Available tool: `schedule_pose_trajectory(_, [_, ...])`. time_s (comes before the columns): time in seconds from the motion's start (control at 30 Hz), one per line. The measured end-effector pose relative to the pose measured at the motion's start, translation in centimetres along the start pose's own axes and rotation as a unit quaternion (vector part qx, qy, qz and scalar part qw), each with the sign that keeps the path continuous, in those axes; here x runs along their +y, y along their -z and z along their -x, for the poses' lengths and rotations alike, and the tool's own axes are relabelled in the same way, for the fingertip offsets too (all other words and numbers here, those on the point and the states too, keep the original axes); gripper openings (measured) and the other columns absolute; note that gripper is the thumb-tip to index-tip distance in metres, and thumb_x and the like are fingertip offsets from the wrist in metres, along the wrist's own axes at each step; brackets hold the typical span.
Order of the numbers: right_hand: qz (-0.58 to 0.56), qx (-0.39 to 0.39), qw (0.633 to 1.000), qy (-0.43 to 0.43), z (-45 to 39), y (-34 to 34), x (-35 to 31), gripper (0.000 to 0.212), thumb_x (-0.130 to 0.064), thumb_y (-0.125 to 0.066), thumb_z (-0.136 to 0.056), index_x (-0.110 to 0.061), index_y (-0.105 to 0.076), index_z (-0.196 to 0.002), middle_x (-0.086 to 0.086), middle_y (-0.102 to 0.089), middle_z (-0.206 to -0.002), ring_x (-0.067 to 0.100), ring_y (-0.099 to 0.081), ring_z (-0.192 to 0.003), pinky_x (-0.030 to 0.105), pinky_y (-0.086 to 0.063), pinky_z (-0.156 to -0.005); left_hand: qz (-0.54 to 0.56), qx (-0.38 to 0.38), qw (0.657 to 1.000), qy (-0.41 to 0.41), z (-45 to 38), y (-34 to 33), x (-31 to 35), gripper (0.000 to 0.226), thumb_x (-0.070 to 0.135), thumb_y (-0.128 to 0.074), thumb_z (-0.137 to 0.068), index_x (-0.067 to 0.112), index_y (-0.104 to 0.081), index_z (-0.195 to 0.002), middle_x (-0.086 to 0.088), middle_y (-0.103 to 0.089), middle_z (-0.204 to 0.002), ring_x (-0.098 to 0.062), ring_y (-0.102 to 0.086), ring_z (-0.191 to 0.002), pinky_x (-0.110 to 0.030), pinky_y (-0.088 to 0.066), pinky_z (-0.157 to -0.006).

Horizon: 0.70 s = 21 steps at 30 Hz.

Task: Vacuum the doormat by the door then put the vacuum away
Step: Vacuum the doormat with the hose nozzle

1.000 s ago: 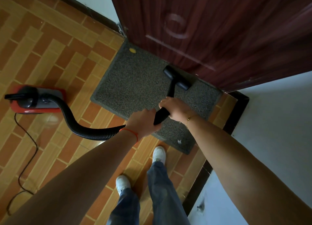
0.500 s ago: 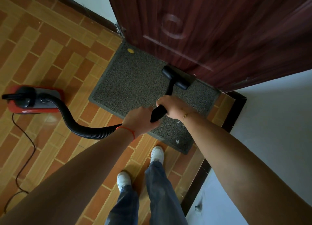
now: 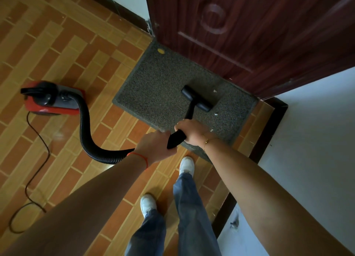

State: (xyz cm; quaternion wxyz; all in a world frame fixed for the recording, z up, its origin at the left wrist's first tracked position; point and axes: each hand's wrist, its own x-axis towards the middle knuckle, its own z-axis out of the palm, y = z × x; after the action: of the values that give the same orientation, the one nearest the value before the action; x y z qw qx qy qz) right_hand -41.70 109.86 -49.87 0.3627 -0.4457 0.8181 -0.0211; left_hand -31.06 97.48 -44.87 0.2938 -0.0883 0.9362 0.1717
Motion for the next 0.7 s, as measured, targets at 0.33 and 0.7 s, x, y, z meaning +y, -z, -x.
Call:
schedule_pose_trajectory(0.33, [-0.049, 0.014, 0.999, -0.015, 2.4, -6.1, -9.2, 0.014, -0.007, -0.056, -0.086, -0.019, -0.052, -0.081, 0.000, -0.063, -0.093, 0.022, -0.066, -0.083, 0.029, -0.043, -0.062, -0.013, -0.033, 0.999, -0.027, 8.7, -3.6, -5.1, 0.030, 0.047, -0.053, -0.087, 0.020, -0.055, -0.100, 0.004, -0.051, -0.065, -0.016, -0.052, -0.057, -0.026, -0.037, -0.049])
schedule_pose_trajectory(0.7, [-0.069, 0.020, 0.997, 0.005, 4.0, -10.0, -17.0, 0.008, -0.006, -0.055, -0.088, -0.014, -0.056, -0.090, 0.004, -0.063, -0.100, 0.025, -0.064, -0.087, 0.033, -0.046, -0.065, -0.064, -0.047, 0.996, -0.032, 15.6, -5.9, -9.4, 0.032, 0.048, -0.051, -0.088, 0.020, -0.054, -0.102, 0.005, -0.051, -0.064, -0.014, -0.050, -0.054, -0.027, -0.042, -0.052])
